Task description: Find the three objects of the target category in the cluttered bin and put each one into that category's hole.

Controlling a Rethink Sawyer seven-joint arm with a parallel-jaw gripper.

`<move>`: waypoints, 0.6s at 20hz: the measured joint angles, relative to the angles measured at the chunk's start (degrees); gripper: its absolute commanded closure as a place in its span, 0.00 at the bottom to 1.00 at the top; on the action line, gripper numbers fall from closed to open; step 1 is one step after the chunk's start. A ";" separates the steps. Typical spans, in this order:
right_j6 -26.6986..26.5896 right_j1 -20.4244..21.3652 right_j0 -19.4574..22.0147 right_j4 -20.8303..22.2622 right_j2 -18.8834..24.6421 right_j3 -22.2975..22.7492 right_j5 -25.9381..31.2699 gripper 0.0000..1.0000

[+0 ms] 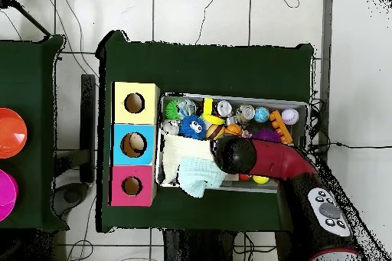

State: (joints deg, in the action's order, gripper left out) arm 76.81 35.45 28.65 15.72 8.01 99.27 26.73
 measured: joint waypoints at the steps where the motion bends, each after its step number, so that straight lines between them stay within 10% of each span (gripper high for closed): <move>1: 0.00 0.00 -0.01 0.00 -0.02 -0.12 0.00 1.00; 2: 0.00 -0.01 -0.01 0.00 -0.04 -0.30 0.00 1.00; 3: 0.00 -0.01 -0.01 0.00 -0.13 -0.71 0.00 0.00; 12: 0.00 -0.01 0.01 0.00 -0.15 -1.68 0.00 0.00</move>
State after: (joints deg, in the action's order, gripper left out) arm 76.81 35.44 28.65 15.72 7.86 97.60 26.73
